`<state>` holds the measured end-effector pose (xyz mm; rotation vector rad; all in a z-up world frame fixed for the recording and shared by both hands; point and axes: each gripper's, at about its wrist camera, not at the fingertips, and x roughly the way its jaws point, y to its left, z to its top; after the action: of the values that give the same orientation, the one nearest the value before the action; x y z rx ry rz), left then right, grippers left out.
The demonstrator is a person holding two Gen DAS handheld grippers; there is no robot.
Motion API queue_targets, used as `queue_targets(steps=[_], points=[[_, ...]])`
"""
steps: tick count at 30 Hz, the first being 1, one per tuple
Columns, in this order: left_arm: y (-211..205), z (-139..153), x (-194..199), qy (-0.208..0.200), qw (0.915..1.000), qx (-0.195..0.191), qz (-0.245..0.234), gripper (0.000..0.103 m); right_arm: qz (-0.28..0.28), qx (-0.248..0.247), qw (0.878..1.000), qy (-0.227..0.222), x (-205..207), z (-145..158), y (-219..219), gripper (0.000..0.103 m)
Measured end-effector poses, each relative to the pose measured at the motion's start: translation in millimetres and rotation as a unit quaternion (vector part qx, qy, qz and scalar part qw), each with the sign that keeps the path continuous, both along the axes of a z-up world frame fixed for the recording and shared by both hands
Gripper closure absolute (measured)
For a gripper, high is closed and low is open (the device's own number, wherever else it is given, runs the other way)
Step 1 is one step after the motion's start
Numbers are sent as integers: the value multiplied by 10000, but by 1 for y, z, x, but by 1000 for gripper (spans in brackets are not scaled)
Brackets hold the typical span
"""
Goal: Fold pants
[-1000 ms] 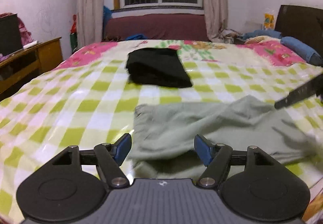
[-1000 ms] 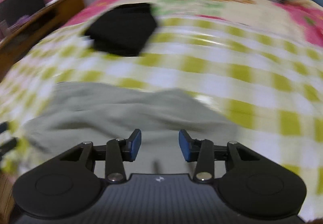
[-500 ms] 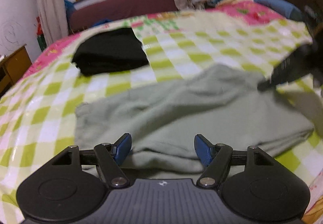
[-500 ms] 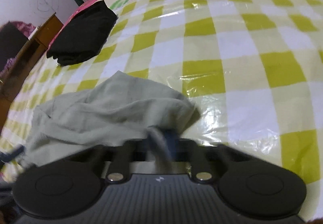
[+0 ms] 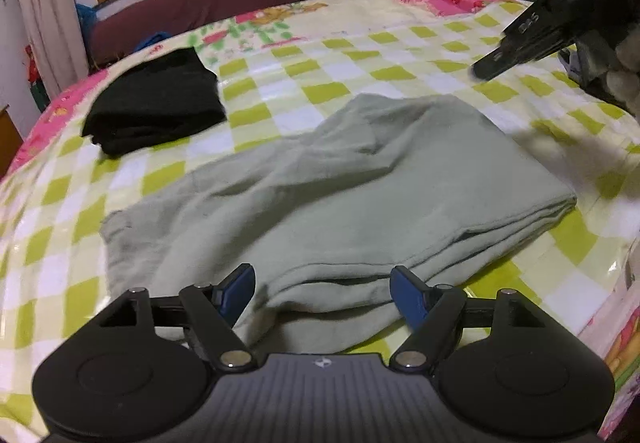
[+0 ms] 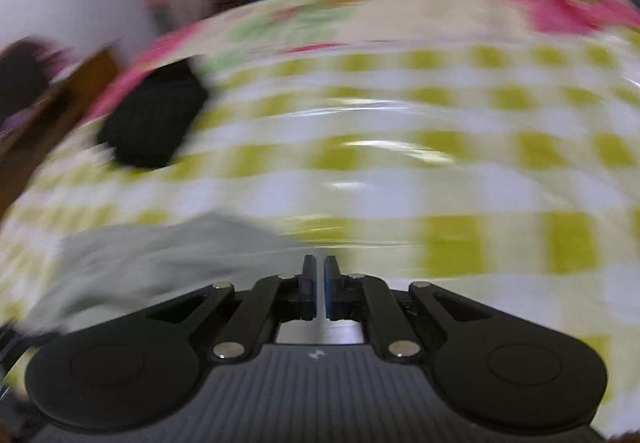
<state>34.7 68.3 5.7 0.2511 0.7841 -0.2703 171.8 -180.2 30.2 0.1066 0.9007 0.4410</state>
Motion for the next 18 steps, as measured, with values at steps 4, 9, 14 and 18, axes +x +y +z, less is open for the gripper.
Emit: queue_targets(steps=[4,9,14,18], points=[[3,5,6,-173,9998,-15,45,16,1175,480,9915,287,5,-14,81,96],[14,-19,18,681,9975,-201,-44,13,1895,684,9750,936,34,-44,163,95],[21,-25,12,826,9960,-342,39,10,1631,-209,9824,882,63,-66,198,103],[26,-12,2,543,9976,-428,15,10,1817,17,9825,420,52,-28,190,90]])
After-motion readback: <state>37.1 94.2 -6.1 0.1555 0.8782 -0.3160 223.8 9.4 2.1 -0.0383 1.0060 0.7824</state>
